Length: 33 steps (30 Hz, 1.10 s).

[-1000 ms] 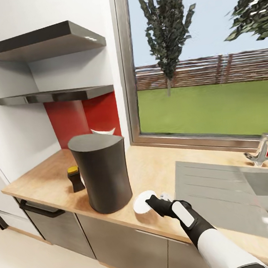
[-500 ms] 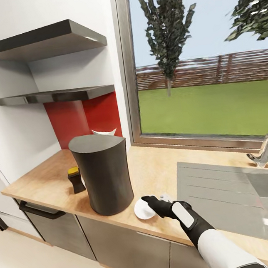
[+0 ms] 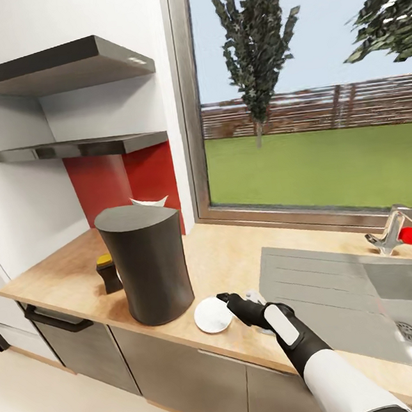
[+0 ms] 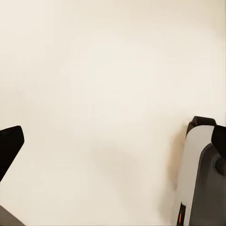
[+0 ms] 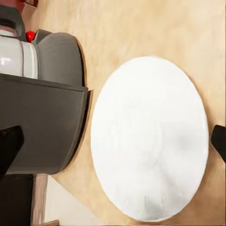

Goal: Set up a coffee station on the kitchen countertop: keep the coffee maker on the countertop, move the bottle of coffee from the kitchen shelf to the counter next to the coffee maker, place a paper coffee filter on top of the coffee maker, put the saucer next to the coffee maker with the coffee cup on the saucer, and place the electric kettle next to the coffee maker.

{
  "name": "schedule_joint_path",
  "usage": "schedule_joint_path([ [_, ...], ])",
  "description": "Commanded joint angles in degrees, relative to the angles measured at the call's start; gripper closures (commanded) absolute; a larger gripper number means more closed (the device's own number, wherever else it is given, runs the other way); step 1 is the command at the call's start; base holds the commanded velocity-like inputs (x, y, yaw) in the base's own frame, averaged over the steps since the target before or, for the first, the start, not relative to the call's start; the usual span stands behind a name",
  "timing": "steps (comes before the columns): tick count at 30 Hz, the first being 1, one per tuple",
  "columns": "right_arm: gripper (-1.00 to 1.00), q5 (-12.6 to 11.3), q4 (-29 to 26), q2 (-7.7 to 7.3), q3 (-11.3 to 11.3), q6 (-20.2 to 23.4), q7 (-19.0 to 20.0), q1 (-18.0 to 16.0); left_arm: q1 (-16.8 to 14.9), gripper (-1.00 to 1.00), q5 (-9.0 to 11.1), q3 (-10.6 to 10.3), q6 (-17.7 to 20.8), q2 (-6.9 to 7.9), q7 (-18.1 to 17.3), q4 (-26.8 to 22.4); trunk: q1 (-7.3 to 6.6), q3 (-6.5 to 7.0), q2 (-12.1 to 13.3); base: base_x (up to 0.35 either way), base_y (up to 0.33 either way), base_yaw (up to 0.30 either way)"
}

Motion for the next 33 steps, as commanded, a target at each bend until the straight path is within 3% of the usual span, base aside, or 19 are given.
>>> schedule_joint_path([
  [1, -1.0, 0.04, -1.54, 0.0, -0.06, 0.18, 0.02, -0.04, 0.0, -1.0, 0.35, 0.16, -0.2, 0.0, -0.01, 0.12, 0.01, -0.14, -0.13, -0.227, -0.204, 0.0],
  [5, -1.0, -0.02, -4.6, 0.0, -0.13, 0.18, -0.01, -0.04, 0.11, -1.0, 0.43, 0.16, -0.13, 0.05, 0.03, 0.2, 0.01, -0.14, -0.13, -0.228, -0.202, 0.0],
  [13, -1.0, 0.97, -19.27, -0.17, 0.42, 0.23, 0.47, -0.04, 0.8, -1.0, 0.51, 0.16, 0.29, -0.13, 0.07, 2.16, 0.01, -0.14, -0.13, -0.235, -0.196, 0.0],
  [14, -1.0, 3.2, -22.88, -0.39, 1.82, 0.26, 0.53, -0.04, 0.82, -1.0, 0.48, 0.14, 0.22, -0.26, 0.07, 3.74, 0.01, -0.14, -0.13, -0.237, -0.193, 0.0],
  [17, -1.0, 10.16, -25.81, -0.87, 4.5, 0.08, 0.6, -0.04, 0.83, -1.0, 0.49, 0.18, 0.23, -0.52, 0.07, 5.37, 0.01, -0.14, -0.13, -0.179, -0.134, 0.0],
  [19, -1.0, 14.81, -26.82, -1.07, 5.42, -0.44, 0.63, -0.04, 0.83, -1.0, 0.52, 0.27, 0.32, -0.69, 0.07, 6.36, 0.01, -0.14, -0.13, -0.069, -0.048, 0.0],
  [21, -1.0, 17.6, -27.34, -1.16, 5.89, -1.47, 1.43, -0.04, 0.83, -1.0, 0.55, 0.31, 0.43, -0.84, 0.07, 7.94, 0.01, -0.14, -0.13, -0.026, -0.018, 0.0],
  [22, -1.0, 18.29, -27.51, -1.23, 6.01, -1.78, 3.77, -0.04, 0.84, -1.0, 0.55, 0.32, 0.47, -0.87, 0.07, 9.13, 0.01, -0.14, -0.13, -0.009, -0.006, 0.0],
  [23, -1.0, 18.85, -28.4, -1.36, 6.03, -1.98, 9.33, -0.04, 0.84, -1.0, 0.6, 0.38, 0.37, -0.9, 0.07, 10.9, 0.01, -0.14, -0.13, -0.004, -0.003, 0.0],
  [26, -1.0, 19.15, -29.06, -1.74, 5.98, -2.01, 14.91, -0.04, 0.84, -1.0, 0.63, 0.41, 0.11, -0.91, 0.07, 12.82, 0.01, -0.14, -0.13, -0.002, -0.001, 0.0],
  [33, -1.0, 19.15, -29.27, -3.85, 5.9, -1.98, 18.07, -0.04, 0.85, -1.0, 0.68, 0.42, 0.1, -1.19, 0.07, 14.5, 0.01, -0.14, -0.13, 0.0, 0.0, 0.0],
])
